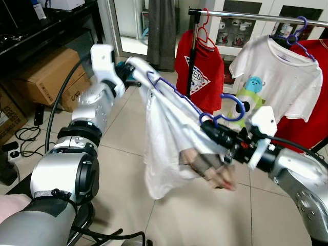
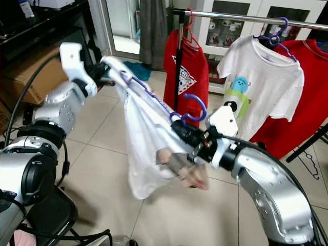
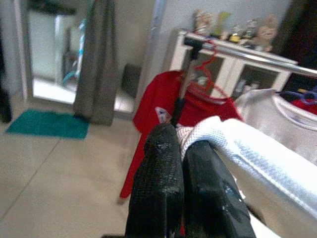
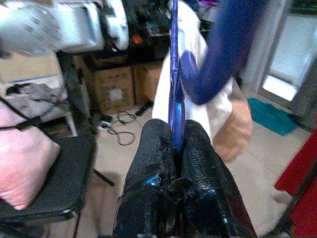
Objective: Hang hanger
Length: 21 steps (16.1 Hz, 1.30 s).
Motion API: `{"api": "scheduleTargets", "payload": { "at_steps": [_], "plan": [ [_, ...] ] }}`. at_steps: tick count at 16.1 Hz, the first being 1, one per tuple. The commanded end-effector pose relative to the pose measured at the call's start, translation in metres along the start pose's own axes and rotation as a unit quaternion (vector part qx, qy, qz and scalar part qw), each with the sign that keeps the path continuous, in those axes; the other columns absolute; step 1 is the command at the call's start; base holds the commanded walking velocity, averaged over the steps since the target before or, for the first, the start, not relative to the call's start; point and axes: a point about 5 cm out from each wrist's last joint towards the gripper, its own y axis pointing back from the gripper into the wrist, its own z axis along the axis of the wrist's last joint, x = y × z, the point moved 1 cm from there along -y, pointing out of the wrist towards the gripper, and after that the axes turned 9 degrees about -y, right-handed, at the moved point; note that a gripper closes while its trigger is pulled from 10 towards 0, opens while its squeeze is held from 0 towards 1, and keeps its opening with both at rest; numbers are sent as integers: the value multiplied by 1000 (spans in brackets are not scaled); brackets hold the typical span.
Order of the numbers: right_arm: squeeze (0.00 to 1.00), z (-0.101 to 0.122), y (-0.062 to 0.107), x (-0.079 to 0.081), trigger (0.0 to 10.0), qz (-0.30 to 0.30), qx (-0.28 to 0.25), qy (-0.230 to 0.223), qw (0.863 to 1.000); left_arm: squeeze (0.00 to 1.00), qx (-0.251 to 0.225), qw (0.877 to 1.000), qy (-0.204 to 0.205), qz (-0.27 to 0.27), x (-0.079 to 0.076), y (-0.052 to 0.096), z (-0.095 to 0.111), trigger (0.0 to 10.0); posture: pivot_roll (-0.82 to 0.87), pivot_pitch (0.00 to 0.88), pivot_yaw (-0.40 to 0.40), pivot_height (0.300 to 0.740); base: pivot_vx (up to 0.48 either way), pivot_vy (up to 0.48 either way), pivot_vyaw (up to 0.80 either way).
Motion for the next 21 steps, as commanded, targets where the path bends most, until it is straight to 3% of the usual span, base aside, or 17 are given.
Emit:
{"api": "scheduleTargets", "payload": {
  "at_steps": [1,2,3,5,6,8,9,10,13,14,15,16,18,20,21],
  "plan": [
    [0,-4,9,-1,0,3,15,-7,1000,0,-37,997,16,67,25,4,22,0,-10,0,67,740,0,0,0],
    [0,-5,9,2,0,14,19,-6,1000,0,-33,997,20,62,22,3,20,0,-10,0,67,740,0,0,0],
    [0,-6,6,4,0,17,16,-11,1000,0,-23,999,27,35,10,-1,13,0,-11,0,68,740,0,0,0],
    [0,-2,-5,-7,0,-38,-10,-25,999,0,-9,998,29,-50,-23,-7,2,0,-13,0,72,740,0,0,0],
    [0,4,-14,-21,0,-107,-46,-39,992,0,0,991,14,-134,-55,-10,-8,0,-13,0,75,740,0,0,0],
    [0,10,-21,-31,0,-159,-82,-54,982,0,3,980,12,-199,-85,-9,-17,0,-16,0,79,740,0,0,0],
    [0,21,-28,-37,0,-196,-140,-83,967,0,-4,971,25,-236,-109,-7,-22,0,-13,0,76,740,0,0,0],
    [0,24,-29,-38,0,-203,-156,-91,962,0,-6,970,31,-239,-113,-7,-22,0,-13,0,76,740,0,0,0],
    [0,41,-25,-41,0,-222,-260,-147,928,0,-18,970,50,-237,-119,-7,-20,0,-7,0,72,740,0,0,0],
    [0,52,-16,-45,0,-227,-329,-185,898,0,-27,965,57,-253,-120,-5,-17,0,-8,0,76,740,0,0,0],
    [0,52,-16,-45,0,-227,-329,-185,898,0,-27,965,57,-253,-120,-5,-17,0,-8,0,76,740,0,0,0],
    [0,54,-12,-48,0,-233,-345,-191,889,0,-29,963,55,-263,-121,-2,-16,0,-11,0,80,740,0,0,0],
    [0,47,-8,-57,0,-279,-289,-139,905,0,-22,966,22,-255,-110,7,-22,0,-18,0,89,740,0,0,0],
    [0,25,-3,-60,0,-314,-201,-83,924,0,-7,975,-17,-219,-90,16,-33,0,-24,0,93,740,0,0,0],
    [0,13,2,-63,0,-334,-166,-67,925,0,4,979,-29,-200,-80,22,-39,0,-24,0,92,740,0,0,0]
  ]
}}
